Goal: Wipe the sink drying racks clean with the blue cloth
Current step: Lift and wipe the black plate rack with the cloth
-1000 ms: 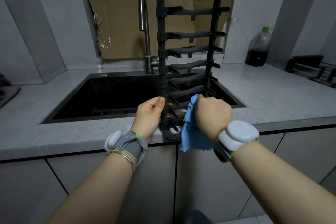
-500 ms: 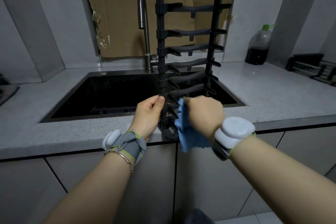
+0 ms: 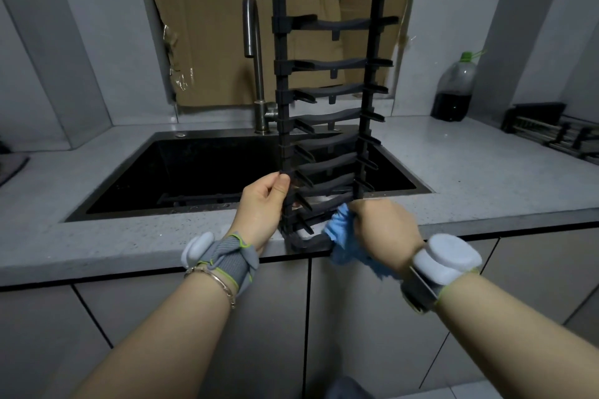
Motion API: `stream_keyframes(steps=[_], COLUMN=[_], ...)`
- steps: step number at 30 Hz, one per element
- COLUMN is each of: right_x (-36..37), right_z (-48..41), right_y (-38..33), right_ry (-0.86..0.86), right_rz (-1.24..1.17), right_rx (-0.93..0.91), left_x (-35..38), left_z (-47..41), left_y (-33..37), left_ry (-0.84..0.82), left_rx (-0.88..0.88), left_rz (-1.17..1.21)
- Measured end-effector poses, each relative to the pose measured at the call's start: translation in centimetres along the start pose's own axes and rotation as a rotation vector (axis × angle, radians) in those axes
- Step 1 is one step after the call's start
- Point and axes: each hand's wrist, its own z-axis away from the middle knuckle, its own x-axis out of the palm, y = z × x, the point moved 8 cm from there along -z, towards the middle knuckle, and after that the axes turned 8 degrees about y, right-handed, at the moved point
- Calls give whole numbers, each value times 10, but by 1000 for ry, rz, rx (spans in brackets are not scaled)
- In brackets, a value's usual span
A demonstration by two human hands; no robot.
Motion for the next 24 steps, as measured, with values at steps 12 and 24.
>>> stream_keyframes(steps=[12,24], right_x=[5,5], right_z=[-13,-37], right_y=[51,43], right_ry=[369,201], right_rz=[-712,-373], right_rx=[580,412], left_x=[13,12], left_z=[11,5], left_y=[8,5], left_ry=[-84,-60], left_rx=[33,57], left_rz=[15,-3])
